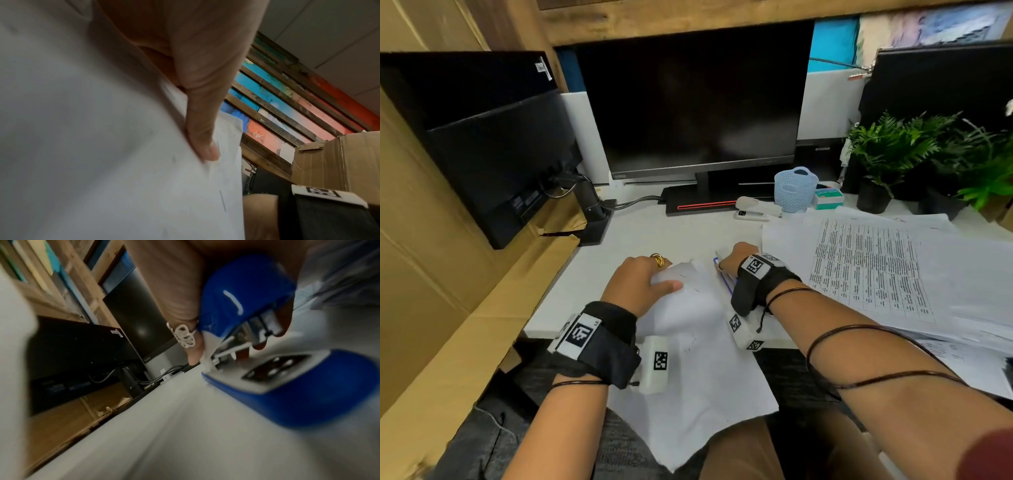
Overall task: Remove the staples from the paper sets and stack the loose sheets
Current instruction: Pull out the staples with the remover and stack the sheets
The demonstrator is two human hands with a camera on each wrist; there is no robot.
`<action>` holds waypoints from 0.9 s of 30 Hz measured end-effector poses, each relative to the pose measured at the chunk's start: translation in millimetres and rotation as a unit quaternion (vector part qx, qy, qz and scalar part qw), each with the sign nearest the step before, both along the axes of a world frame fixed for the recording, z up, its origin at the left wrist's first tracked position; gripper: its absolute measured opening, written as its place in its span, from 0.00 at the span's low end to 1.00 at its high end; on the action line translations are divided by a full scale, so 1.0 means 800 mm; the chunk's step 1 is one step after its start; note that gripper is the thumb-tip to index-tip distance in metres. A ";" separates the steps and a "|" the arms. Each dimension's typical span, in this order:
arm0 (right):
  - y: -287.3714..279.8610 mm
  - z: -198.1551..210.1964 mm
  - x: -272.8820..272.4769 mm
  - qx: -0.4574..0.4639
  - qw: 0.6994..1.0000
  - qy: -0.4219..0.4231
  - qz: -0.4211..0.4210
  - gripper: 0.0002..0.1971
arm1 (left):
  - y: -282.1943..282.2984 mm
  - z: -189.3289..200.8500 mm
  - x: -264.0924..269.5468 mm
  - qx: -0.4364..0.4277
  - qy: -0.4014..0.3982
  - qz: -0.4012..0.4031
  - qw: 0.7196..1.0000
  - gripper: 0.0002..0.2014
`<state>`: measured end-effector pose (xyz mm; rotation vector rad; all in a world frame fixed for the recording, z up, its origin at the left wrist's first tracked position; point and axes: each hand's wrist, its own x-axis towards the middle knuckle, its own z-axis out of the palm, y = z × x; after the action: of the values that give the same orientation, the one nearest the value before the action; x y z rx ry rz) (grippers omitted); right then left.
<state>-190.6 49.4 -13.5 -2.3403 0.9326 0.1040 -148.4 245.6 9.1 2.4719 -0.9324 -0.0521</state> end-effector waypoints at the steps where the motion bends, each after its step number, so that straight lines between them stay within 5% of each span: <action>1: 0.000 0.001 0.001 -0.022 1.000 0.006 0.011 0.23 | 0.001 -0.001 0.002 -0.003 0.001 0.000 1.000 0.24; 6: 0.007 0.017 -0.003 -0.024 0.992 -0.098 0.079 0.29 | 0.006 0.005 0.000 -0.032 -0.001 -0.007 0.999 0.15; 9: 0.020 0.033 -0.041 0.148 0.949 -0.209 0.182 0.17 | 0.006 0.009 0.005 -0.092 0.003 -0.007 0.996 0.13; 11: 0.020 0.029 -0.065 0.137 0.937 -0.220 0.234 0.12 | 0.001 0.012 0.005 -0.173 0.023 -0.022 0.984 0.11; 15: 0.018 0.018 -0.097 0.129 0.893 -0.409 0.139 0.14 | -0.013 0.023 -0.009 -0.270 0.015 -0.085 0.959 0.09; 18: 0.018 0.018 -0.122 0.078 0.828 -0.535 0.145 0.16 | -0.021 0.024 -0.012 -0.372 -0.020 -0.196 0.907 0.16; 21: 0.012 0.021 -0.144 -0.023 0.775 -0.606 0.179 0.18 | -0.032 0.021 -0.018 -0.447 -0.015 -0.272 0.852 0.05; 24: 0.003 0.020 -0.160 -0.089 0.758 -0.619 0.186 0.21 | -0.040 0.019 -0.030 -0.500 0.042 -0.295 0.813 0.08; 27: -0.003 0.019 -0.175 -0.110 0.753 -0.622 0.184 0.22 | -0.049 0.020 -0.043 -0.508 0.061 -0.298 0.806 0.07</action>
<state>-330.5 47.1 1.5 -2.0492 -0.2145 -1.3057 -183.2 206.0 25.0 1.1302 -1.2162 0.0665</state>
